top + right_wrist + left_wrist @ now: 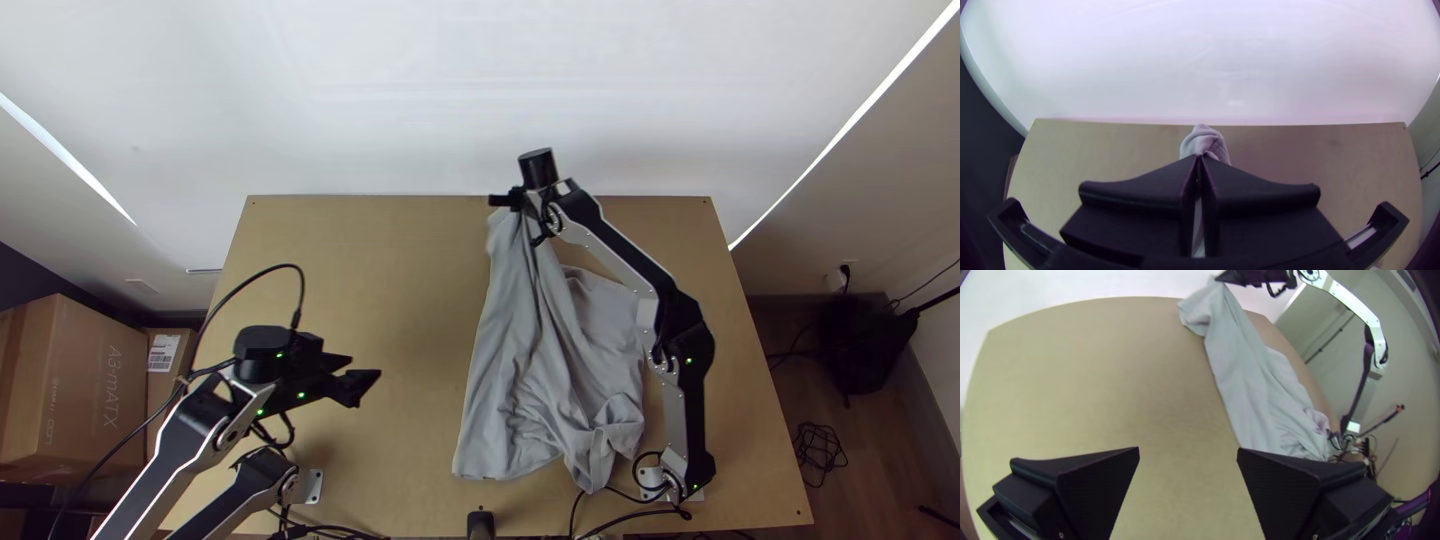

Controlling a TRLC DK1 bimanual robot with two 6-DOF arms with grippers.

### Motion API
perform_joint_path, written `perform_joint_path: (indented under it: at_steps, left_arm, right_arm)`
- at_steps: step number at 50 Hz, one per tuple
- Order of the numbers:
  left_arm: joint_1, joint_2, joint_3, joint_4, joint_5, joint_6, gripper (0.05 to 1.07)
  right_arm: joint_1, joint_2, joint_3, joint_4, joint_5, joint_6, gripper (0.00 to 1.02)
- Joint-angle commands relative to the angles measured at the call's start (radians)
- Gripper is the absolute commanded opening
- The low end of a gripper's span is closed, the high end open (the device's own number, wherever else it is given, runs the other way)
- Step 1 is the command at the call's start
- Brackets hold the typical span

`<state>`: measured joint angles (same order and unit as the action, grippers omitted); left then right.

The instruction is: Fold the t-shirt

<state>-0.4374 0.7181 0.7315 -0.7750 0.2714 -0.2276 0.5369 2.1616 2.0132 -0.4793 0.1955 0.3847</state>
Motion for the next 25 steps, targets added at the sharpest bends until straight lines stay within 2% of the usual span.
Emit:
perform_joint_path:
  at_steps: [1,5,13,25]
  left_arm:
    - [-0.055,0.061,-0.049,0.077,0.081,-0.009,1.02]
    - [-0.139,0.104,-0.063,0.126,0.084,-0.024,1.02]
    - [-0.227,0.205,-0.086,0.181,0.109,-0.007,1.02]
    - [-0.267,0.412,-0.089,0.315,0.109,-0.007,1.02]
  right_arm:
    - [-0.040,-0.111,0.024,0.025,0.027,-0.004,0.02]
    - [-0.075,-0.154,-0.004,0.051,0.041,-0.004,0.02]
    - [-0.137,-0.204,-0.047,0.077,0.051,-0.004,0.02]
    - [-0.149,-0.272,-0.119,0.085,0.070,-0.004,0.02]
